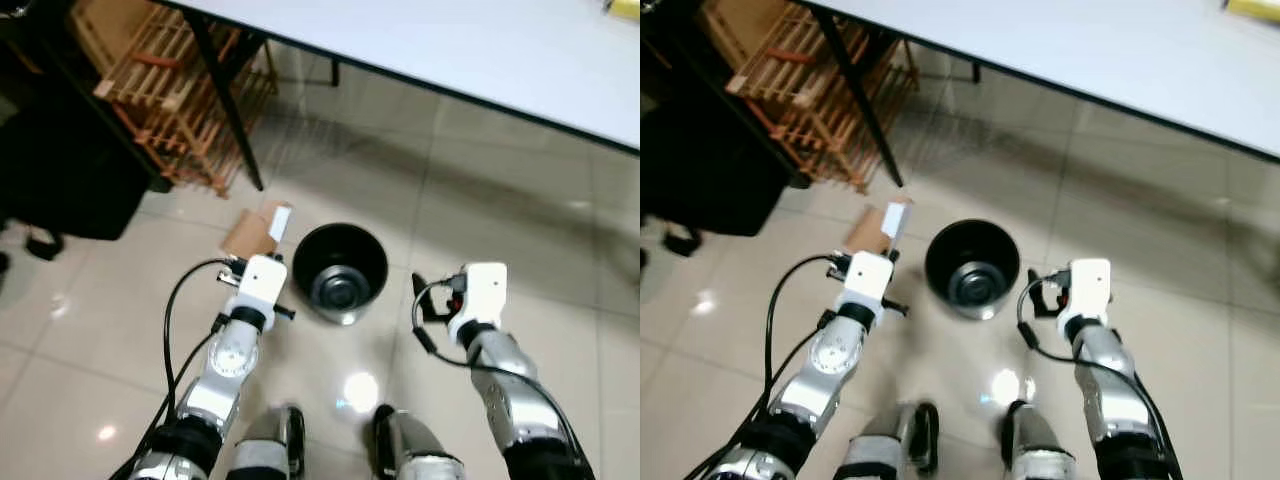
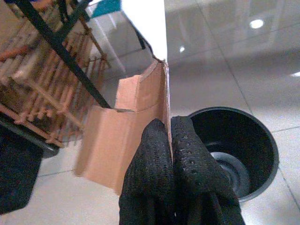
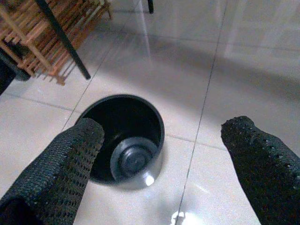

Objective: Picking trash to rubbish bin

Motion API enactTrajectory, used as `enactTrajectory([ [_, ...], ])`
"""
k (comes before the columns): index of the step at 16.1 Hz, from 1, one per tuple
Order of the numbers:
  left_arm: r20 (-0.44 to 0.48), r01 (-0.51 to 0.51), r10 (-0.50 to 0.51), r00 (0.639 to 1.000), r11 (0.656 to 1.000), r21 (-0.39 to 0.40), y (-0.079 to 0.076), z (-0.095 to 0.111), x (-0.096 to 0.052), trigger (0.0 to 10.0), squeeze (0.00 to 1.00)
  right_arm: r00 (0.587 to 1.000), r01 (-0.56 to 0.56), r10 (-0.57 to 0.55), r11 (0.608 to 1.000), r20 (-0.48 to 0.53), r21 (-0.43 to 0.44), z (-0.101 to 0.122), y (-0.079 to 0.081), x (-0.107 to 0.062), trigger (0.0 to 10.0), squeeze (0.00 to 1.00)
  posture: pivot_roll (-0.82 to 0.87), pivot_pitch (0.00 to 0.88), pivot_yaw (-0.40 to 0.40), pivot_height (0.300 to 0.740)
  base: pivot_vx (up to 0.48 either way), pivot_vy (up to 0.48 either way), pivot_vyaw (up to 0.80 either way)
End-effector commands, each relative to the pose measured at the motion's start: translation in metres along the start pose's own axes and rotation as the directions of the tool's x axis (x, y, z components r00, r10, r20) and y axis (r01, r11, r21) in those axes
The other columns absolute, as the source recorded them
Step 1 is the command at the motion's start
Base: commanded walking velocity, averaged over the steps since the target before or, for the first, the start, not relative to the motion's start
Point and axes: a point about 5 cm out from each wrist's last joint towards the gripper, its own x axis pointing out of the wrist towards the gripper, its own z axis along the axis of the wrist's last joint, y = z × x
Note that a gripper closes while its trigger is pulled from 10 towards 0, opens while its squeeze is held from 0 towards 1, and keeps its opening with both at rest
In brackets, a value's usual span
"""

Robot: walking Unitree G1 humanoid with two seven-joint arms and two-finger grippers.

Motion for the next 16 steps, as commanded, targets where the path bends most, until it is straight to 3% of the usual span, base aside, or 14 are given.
enactTrajectory([
  [1,-0.060,-0.011,0.012,0.998,1.000,0.012,0.0070,-0.0157,-0.0091,10.0,0.00,0.999,-0.016,0.017,1.000,-0.036,0.019,-0.0106,0.0085,-0.0027,10.0,0.00,0.07,0.331,0.101,0.740,0.251,0.000,0.00],
  [5,-0.061,-0.014,0.015,0.998,1.000,0.014,0.0080,-0.0157,-0.0089,10.0,0.00,0.999,-0.014,0.014,1.000,-0.039,0.022,-0.0112,0.0086,-0.0022,10.0,0.00,0.08,0.332,0.104,0.740,0.252,0.000,0.00],
  [10,-0.060,-0.011,0.012,0.998,1.000,0.016,0.0087,-0.0154,-0.0091,10.0,0.00,0.998,-0.023,0.024,1.000,-0.057,0.016,-0.0140,0.0112,-0.0021,10.0,0.00,0.08,0.336,0.108,0.740,0.246,0.000,-0.71],
  [16,-0.056,-0.010,0.010,0.998,1.000,0.017,0.0082,-0.0143,-0.0087,10.0,0.00,0.999,-0.010,0.011,1.000,-0.051,0.010,-0.0136,0.0094,-0.0022,10.0,0.00,0.08,0.335,0.108,0.740,0.246,0.000,0.00],
])
